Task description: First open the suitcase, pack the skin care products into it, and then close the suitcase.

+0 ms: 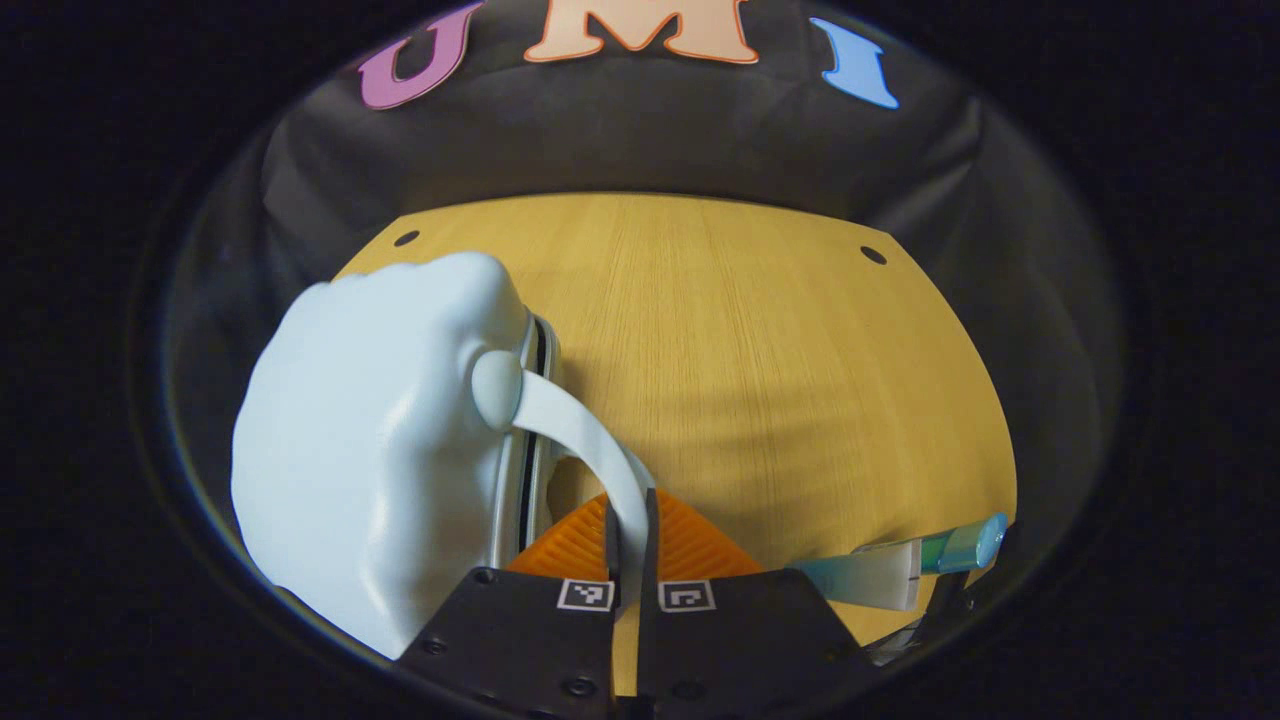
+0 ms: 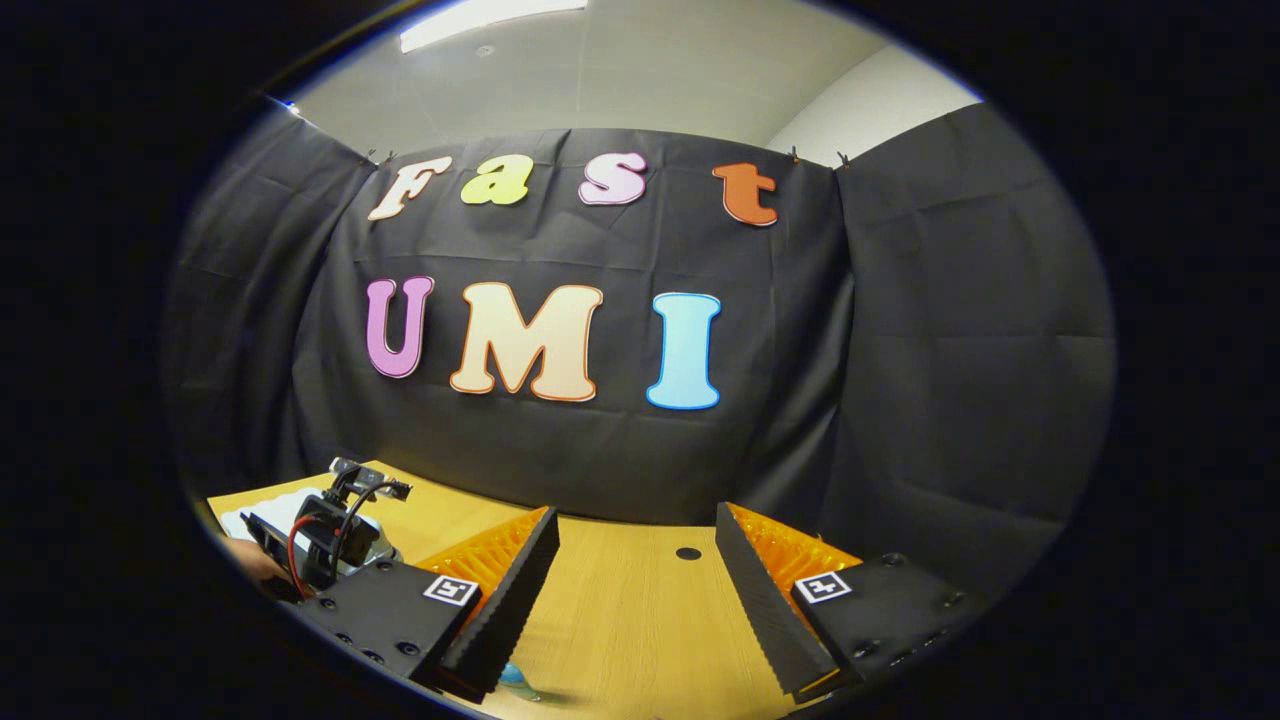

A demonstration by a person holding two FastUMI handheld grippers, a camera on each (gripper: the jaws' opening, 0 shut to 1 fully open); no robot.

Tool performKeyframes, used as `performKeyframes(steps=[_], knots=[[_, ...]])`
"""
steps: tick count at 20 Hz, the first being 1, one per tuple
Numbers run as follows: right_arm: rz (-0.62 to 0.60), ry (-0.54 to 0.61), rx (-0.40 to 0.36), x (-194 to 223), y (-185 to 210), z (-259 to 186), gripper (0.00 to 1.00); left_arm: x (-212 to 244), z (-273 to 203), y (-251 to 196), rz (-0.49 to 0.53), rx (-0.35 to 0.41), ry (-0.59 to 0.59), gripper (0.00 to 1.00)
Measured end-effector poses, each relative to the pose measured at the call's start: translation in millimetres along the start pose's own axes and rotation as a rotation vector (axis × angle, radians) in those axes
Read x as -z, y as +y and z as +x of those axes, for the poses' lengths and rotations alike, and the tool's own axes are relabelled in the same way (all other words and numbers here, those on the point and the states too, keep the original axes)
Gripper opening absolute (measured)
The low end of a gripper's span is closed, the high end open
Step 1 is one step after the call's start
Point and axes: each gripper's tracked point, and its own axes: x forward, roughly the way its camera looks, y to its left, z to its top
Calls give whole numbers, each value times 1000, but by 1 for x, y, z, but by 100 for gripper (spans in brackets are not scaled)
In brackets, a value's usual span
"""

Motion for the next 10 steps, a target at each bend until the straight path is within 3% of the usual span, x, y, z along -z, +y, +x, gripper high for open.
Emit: performKeyframes(steps=[10], knots=[[56,-24,-100,-5,37,7,98,-51,-75,16,11,52,-139,0]])
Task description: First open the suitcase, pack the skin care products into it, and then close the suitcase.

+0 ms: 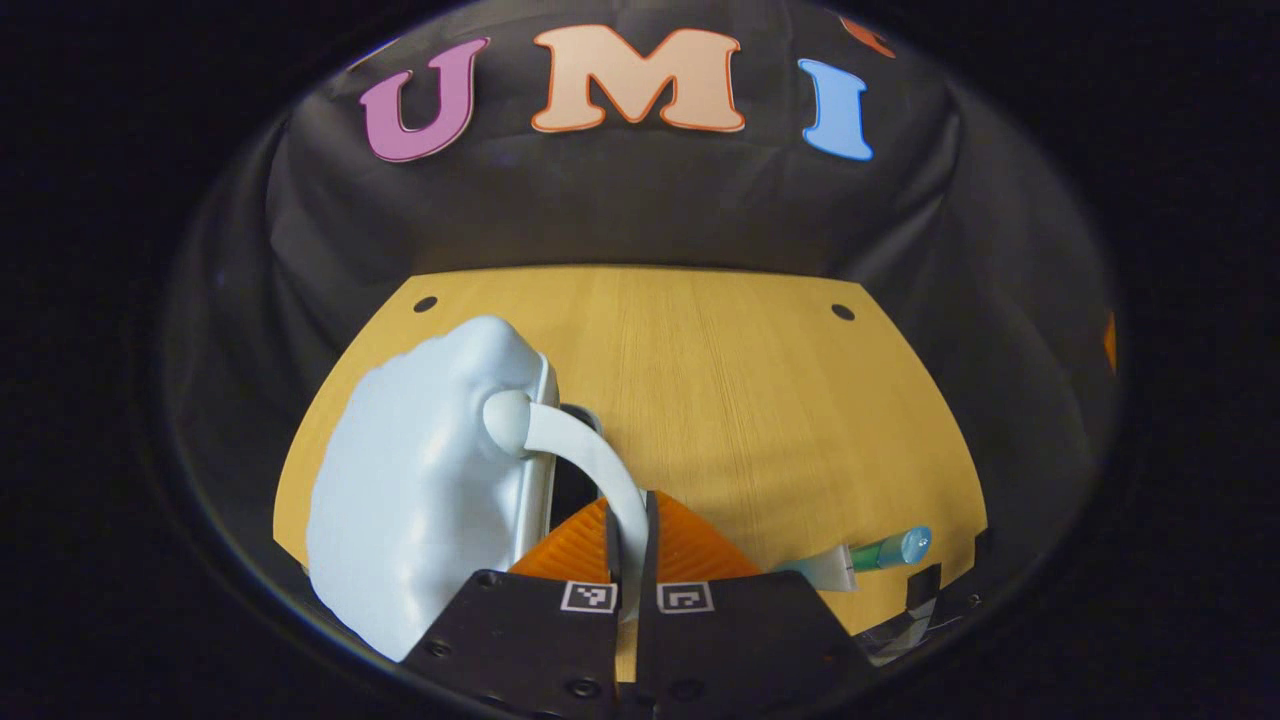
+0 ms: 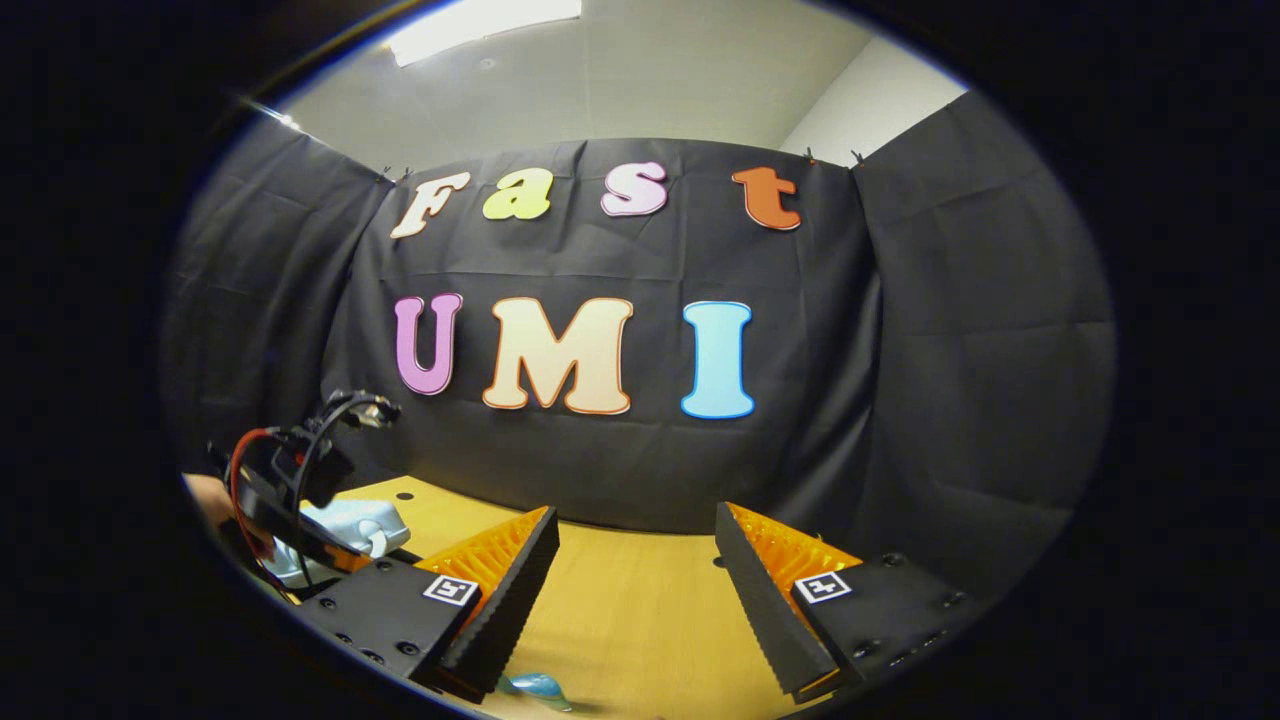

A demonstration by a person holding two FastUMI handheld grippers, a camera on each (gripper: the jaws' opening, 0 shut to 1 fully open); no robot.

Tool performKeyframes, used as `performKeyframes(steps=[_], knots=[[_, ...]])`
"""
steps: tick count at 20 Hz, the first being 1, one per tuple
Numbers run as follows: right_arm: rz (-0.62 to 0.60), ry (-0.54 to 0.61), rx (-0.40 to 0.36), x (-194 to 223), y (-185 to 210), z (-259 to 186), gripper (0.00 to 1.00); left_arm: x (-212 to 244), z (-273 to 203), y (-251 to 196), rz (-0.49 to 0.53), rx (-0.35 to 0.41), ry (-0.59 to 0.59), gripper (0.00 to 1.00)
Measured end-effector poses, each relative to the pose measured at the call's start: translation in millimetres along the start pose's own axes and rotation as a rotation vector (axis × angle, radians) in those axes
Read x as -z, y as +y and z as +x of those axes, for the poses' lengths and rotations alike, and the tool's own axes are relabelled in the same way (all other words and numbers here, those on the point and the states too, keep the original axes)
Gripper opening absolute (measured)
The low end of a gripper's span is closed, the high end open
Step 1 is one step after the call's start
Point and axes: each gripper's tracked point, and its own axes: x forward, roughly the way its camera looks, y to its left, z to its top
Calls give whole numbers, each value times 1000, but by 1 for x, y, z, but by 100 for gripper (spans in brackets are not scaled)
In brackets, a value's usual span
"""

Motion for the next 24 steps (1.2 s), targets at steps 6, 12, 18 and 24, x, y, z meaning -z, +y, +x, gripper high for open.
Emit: performKeyframes(steps=[6,12,18,24], knots=[[52,-62,-34,-20,41,12,98,-54,-53,62,-74,28,-98,0],[73,-49,-70,-13,100,41,99,-79,-78,138,-73,9,-166,0],[78,-45,-56,-9,147,63,99,-89,-84,223,8,-81,-177,0],[76,-27,-44,-2,180,79,99,-83,-85,299,-11,-131,-205,0]])
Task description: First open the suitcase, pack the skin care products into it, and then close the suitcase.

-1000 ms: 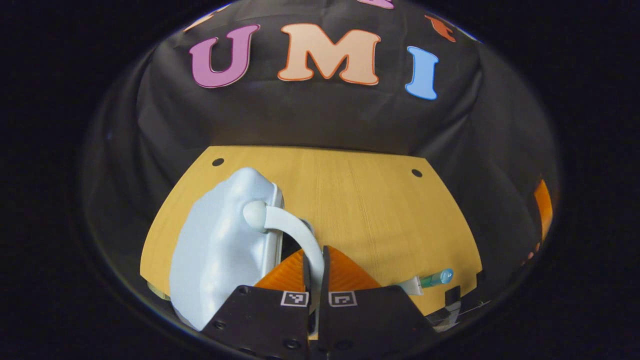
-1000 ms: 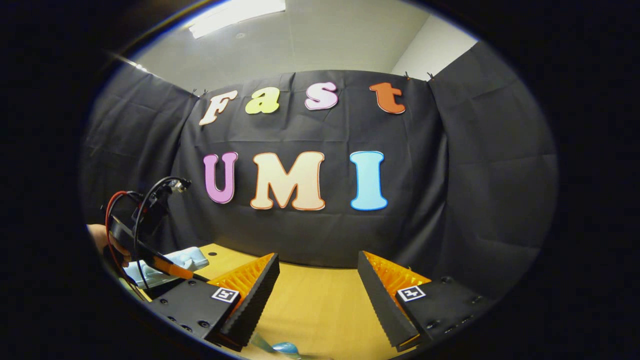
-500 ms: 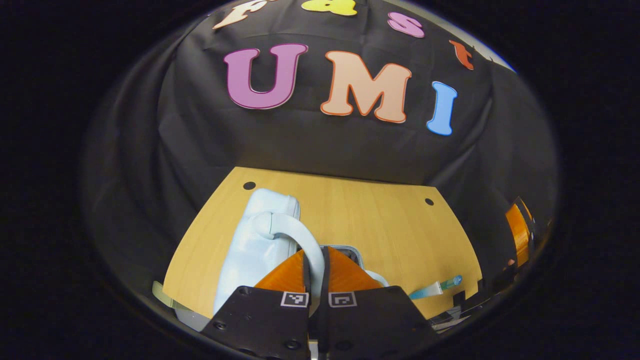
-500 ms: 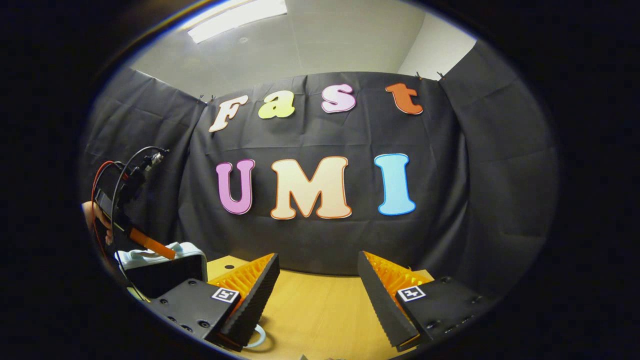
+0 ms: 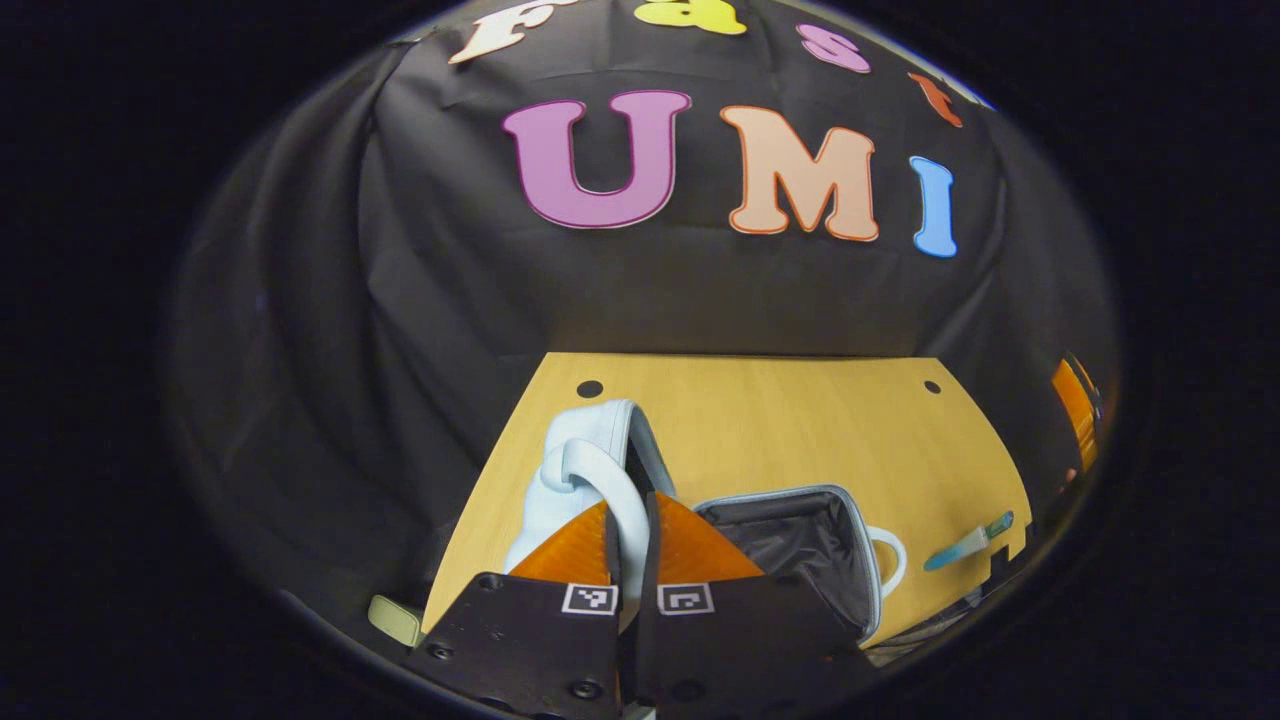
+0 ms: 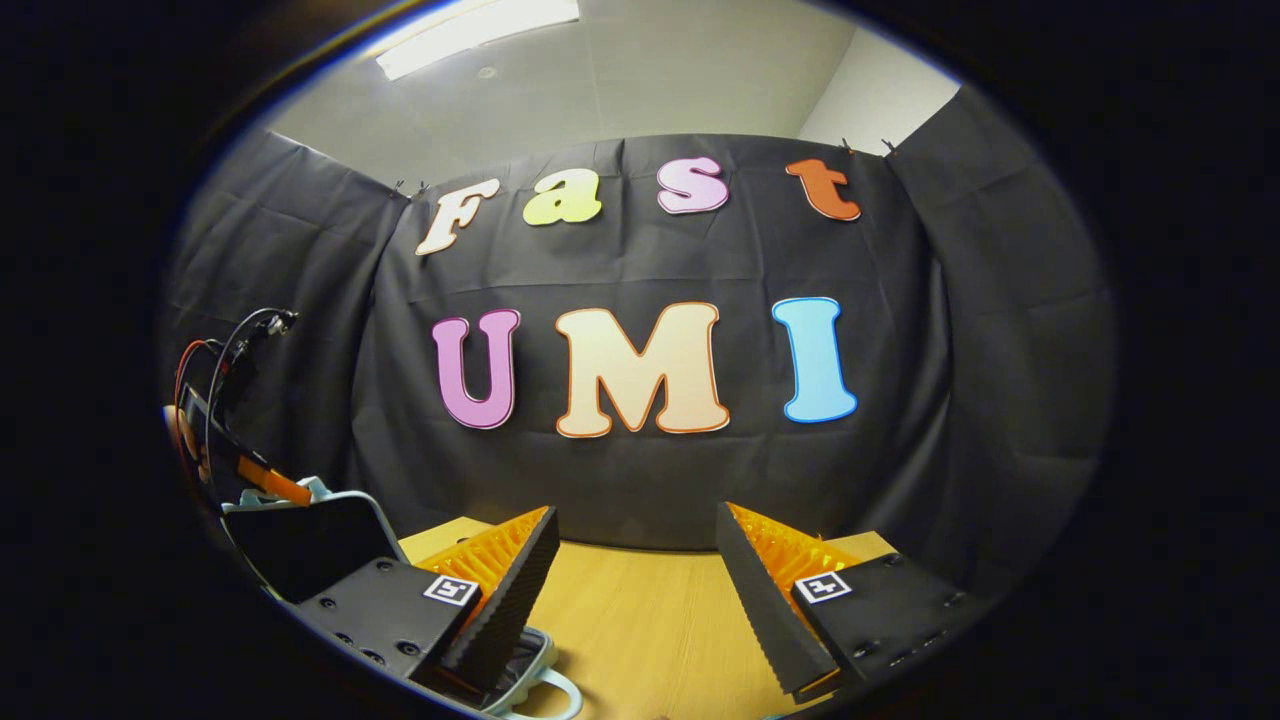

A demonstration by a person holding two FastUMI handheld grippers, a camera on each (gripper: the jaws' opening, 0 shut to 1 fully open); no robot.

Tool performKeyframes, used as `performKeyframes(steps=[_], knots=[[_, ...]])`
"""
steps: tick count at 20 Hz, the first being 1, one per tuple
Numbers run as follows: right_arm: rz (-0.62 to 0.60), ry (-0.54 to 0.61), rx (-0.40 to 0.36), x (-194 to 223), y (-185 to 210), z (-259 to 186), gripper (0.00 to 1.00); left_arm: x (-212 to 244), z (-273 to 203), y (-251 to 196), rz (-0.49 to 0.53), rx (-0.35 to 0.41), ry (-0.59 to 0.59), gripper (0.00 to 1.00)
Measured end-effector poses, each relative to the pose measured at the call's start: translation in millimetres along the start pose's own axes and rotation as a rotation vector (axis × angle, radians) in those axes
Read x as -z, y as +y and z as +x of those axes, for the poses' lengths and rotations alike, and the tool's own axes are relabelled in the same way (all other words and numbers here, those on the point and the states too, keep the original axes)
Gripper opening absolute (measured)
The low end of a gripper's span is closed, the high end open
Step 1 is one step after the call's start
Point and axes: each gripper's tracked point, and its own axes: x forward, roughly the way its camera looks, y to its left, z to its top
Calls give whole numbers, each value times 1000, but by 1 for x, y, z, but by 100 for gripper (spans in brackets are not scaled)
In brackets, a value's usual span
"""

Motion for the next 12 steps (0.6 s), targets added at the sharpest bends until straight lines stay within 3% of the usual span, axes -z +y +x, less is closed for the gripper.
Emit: performKeyframes(steps=[4,12], knots=[[-49,16,-9,4,15,6,99,12,11,39,-83,-16,-6,0],[-83,65,-14,21,26,11,99,76,42,142,-115,-231,128,0]])
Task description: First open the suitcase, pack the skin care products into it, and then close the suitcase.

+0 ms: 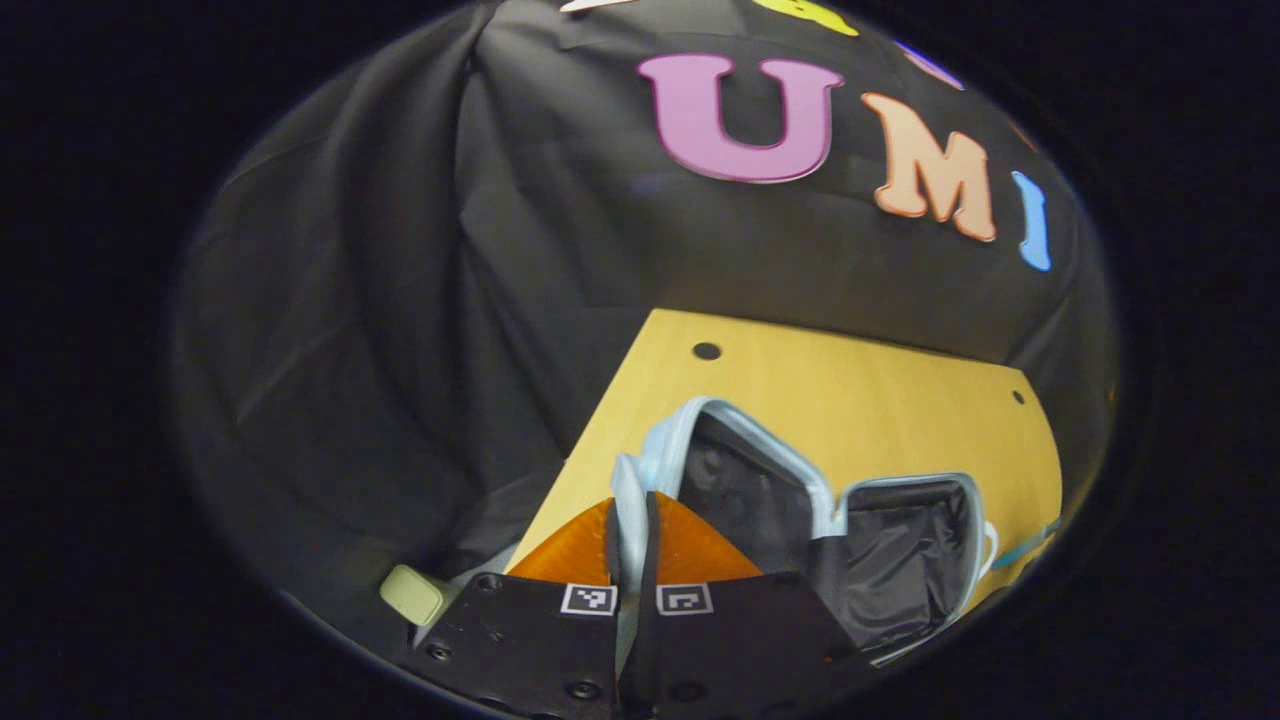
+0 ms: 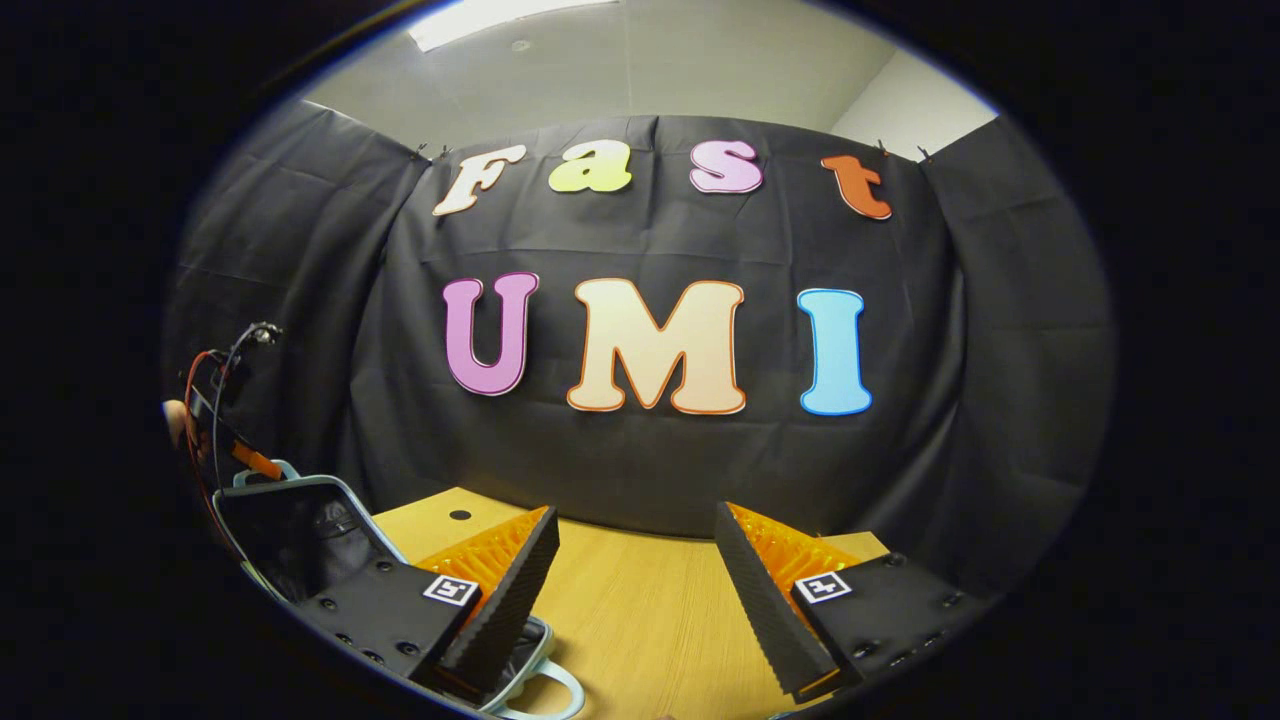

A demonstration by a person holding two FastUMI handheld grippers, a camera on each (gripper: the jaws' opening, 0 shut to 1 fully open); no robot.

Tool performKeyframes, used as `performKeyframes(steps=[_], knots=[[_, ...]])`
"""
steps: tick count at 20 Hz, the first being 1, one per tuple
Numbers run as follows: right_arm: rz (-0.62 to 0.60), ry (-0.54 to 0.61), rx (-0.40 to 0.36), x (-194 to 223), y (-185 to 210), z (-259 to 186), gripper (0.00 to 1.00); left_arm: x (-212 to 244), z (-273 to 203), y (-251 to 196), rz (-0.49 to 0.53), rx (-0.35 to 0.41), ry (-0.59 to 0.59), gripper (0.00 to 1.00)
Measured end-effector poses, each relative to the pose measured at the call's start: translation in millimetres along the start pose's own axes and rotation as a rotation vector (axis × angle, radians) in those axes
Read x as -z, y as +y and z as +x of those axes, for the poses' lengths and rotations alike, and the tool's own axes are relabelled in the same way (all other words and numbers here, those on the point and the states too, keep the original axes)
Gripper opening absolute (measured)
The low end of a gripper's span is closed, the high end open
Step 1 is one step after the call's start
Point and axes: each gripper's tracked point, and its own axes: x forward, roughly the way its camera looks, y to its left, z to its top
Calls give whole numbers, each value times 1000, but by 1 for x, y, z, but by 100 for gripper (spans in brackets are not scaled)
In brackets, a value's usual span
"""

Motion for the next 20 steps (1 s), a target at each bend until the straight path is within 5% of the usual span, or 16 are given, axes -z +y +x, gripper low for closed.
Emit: performKeyframes(steps=[5,9,11,14,17,18,20], knots=[[-42,33,-20,9,1,-2,99,41,47,16,-194,5,92,0],[-69,-9,-13,-4,-7,-7,99,74,64,34,-200,-83,129,0],[-75,-7,-10,-4,-13,-9,99,66,62,50,-189,-174,62,17],[-54,-35,-6,-14,-24,-16,100,20,37,48,-201,-204,-129,58],[-22,-76,-5,-25,-38,-23,99,-29,-11,8,-154,-194,-369,75],[-5,-84,-3,-28,-43,-26,99,-41,-35,-6,-137,-205,-428,90],[34,-108,-9,-35,-53,-31,99,-78,-88,-37,-108,-198,-610,94]])
